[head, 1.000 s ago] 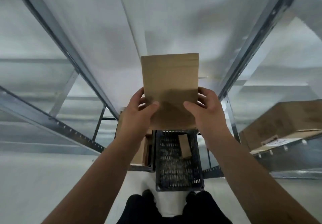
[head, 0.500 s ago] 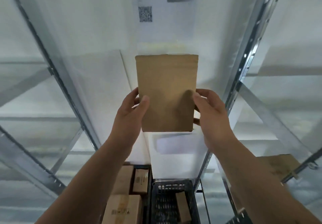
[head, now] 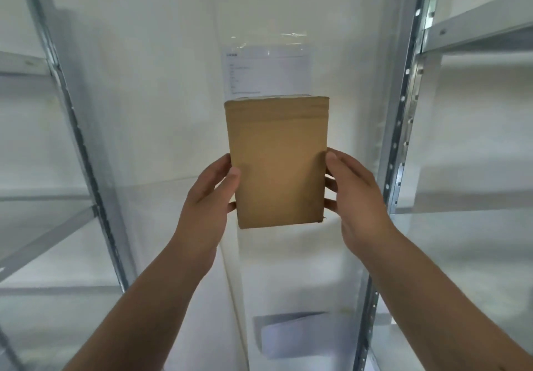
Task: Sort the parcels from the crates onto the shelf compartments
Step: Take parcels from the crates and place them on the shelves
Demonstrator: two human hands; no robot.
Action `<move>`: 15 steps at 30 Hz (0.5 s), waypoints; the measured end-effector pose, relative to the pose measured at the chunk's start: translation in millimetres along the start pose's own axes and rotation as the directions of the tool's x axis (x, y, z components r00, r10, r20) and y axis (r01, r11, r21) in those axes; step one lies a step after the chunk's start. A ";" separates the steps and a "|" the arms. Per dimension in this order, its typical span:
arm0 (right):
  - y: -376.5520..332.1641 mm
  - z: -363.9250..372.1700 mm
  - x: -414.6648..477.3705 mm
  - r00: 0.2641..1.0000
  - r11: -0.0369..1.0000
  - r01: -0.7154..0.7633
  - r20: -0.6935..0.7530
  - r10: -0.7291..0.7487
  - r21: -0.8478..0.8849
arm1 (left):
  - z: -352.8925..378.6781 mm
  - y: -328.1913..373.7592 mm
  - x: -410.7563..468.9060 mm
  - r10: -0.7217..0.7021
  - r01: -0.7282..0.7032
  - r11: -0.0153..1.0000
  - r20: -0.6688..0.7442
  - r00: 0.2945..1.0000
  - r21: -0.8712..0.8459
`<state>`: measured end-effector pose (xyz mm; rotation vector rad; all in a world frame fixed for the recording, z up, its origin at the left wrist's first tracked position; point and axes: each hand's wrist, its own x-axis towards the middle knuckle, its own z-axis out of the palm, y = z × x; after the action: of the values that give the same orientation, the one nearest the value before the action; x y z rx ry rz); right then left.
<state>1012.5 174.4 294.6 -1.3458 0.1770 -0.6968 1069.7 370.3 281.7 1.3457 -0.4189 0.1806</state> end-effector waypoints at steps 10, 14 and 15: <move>-15.7 7.4 21.3 0.999 0.999 -0.002 -0.035 0.000 -0.049 | -8.0 11.0 25.2 -0.012 0.013 1.000 0.012 1.000 -0.026; -14.8 5.4 25.3 0.999 0.999 -0.043 -0.008 0.043 0.018 | -15.2 6.7 30.6 -0.010 0.013 0.999 -0.057 0.998 0.050; -13.7 5.1 26.0 0.999 0.999 -0.037 -0.003 0.037 0.000 | -15.8 6.7 30.5 -0.009 0.010 1.000 -0.036 0.999 0.024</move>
<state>1030.7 163.4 315.6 -1.3383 0.2040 -0.6677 1098.2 383.7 297.2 1.3664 -0.3811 0.2025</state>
